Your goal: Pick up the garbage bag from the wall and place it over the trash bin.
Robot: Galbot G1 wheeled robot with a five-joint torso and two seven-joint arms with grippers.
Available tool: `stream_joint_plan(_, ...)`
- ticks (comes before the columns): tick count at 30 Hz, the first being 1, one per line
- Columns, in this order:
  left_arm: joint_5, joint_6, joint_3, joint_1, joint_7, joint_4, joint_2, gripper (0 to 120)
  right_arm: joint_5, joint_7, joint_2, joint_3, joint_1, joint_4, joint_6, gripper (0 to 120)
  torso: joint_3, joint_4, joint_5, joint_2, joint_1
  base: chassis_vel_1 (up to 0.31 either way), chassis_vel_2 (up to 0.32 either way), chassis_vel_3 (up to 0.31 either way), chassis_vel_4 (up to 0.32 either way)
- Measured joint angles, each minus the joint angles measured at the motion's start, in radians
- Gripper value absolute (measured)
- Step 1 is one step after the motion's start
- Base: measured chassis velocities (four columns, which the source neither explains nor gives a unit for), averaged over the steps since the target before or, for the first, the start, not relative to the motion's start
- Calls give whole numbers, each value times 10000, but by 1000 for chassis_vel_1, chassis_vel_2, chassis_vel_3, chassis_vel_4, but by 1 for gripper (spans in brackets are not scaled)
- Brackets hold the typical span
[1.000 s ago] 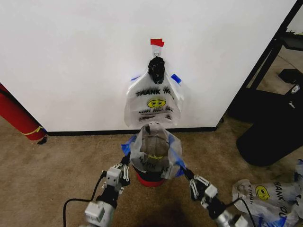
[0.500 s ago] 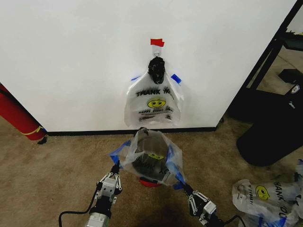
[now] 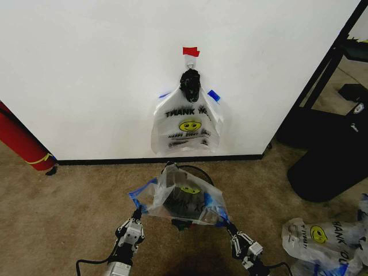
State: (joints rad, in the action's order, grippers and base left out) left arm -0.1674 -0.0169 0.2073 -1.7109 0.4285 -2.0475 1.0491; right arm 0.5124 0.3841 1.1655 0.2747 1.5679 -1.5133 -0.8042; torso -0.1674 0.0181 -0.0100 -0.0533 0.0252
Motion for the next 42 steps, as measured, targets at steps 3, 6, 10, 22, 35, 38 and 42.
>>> stream_joint_plan(3, -83, -16, -116, 228, -9, 330, 63, 0, 175, 2, 214, -19, -368, 248, -1, 0, 0, 0, -1, 0, 0, 0, 0, 0, 0)
stream_joint_plan(6, -180, -18, -171, 228, -17, 430, 6, 0, 165, 313, 379, -117, -588, 460, -69, 0, 0, -2, 0, 0, 1, 0, 0, 0, 0)
stream_joint_plan(10, -256, -20, -180, 162, -41, 483, -137, 0, 145, 806, 348, -222, -598, 613, -74, 0, 0, 0, 1, 0, 1, 0, 0, 0, 0)
stream_joint_plan(22, -263, -30, -550, 952, -161, 1552, -113, 0, 16, 577, 676, 37, -1439, 1971, -168, 0, 0, 0, -1, 0, 1, 0, 0, 0, 0)
stream_joint_plan(35, -2, 36, -760, 1317, -700, 1386, -870, 0, 1209, -547, 1193, -417, -1676, 844, 1444, 0, 0, 0, -1, 0, 1, 0, 0, 0, 0)
stream_joint_plan(38, -26, -101, -858, 1207, -921, 1388, -1226, 0, 1701, -999, 1099, -603, -1515, 347, 2146, 0, 0, 0, -1, 0, 1, 0, 0, 0, 0)
stream_joint_plan(42, 54, -637, -744, 1037, -1117, 1338, -1351, 0, 1403, -1486, 918, -444, -1203, -210, 2629, 16, 0, 0, -2, 1, 1, 0, 0, 0, 0)
